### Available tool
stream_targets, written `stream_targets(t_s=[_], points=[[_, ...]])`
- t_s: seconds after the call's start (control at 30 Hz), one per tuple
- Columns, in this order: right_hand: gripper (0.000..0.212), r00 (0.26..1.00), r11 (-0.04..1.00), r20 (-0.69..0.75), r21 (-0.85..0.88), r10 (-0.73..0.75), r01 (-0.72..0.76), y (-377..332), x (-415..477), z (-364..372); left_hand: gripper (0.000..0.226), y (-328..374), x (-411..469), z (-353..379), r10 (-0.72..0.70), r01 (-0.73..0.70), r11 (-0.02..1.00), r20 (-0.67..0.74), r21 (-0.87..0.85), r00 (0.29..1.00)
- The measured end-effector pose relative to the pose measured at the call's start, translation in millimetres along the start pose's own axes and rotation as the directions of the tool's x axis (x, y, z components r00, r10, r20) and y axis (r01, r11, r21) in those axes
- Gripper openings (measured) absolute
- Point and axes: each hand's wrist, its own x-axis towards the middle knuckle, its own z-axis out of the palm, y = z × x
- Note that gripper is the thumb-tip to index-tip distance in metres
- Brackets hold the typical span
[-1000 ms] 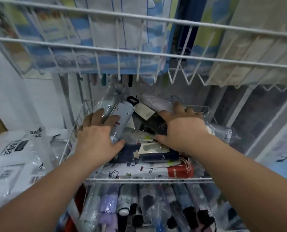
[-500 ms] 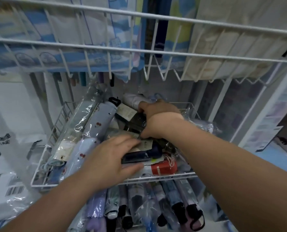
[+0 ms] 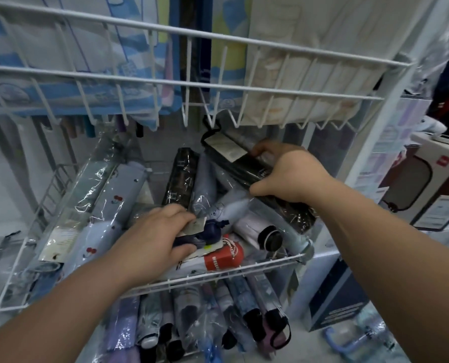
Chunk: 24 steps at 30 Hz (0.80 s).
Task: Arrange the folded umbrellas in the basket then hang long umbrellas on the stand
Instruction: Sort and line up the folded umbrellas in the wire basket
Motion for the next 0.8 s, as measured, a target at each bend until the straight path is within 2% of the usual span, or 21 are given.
stream_targets(t_s=[0.17,0.3,0.37,0.43,0.53,0.63,0.73,0.8], points=[[0.056,0.988,0.953,-0.018,0.266,0.152,-0.142,35,6,10,0.044,6,3,2,-0.019,0.018,0.999,0.006,0.046,1.000],[0.070,0.970,0.909,0.075,0.339,0.231,-0.242,42,19,30,0.041,18,8,-10,-0.066,0.063,0.997,-0.094,-0.044,0.993],[0.073,0.961,0.911,0.117,0.309,0.249,-0.273,41,23,35,0.041,26,15,-18,-0.073,0.063,0.995,-0.130,-0.075,0.989],[0.080,0.957,0.943,0.127,0.179,0.262,-0.282,40,23,36,0.040,35,24,-25,-0.077,0.059,0.991,-0.149,-0.117,0.986],[0.078,0.973,0.975,0.065,-0.028,0.221,-0.220,35,11,34,0.041,47,42,-30,-0.102,0.076,0.984,-0.160,-0.160,0.982],[0.071,0.997,0.996,-0.038,-0.066,0.064,-0.066,27,-2,30,0.036,60,68,-35,-0.166,0.131,0.967,-0.151,-0.218,0.975],[0.064,0.994,0.992,-0.067,-0.102,-0.085,0.078,15,-12,24,0.031,68,106,-40,-0.330,0.241,0.893,-0.189,-0.380,0.925],[0.062,0.989,0.980,-0.036,-0.139,-0.146,0.140,8,-15,23,0.027,68,132,-43,-0.492,0.336,0.777,-0.182,-0.533,0.851]])
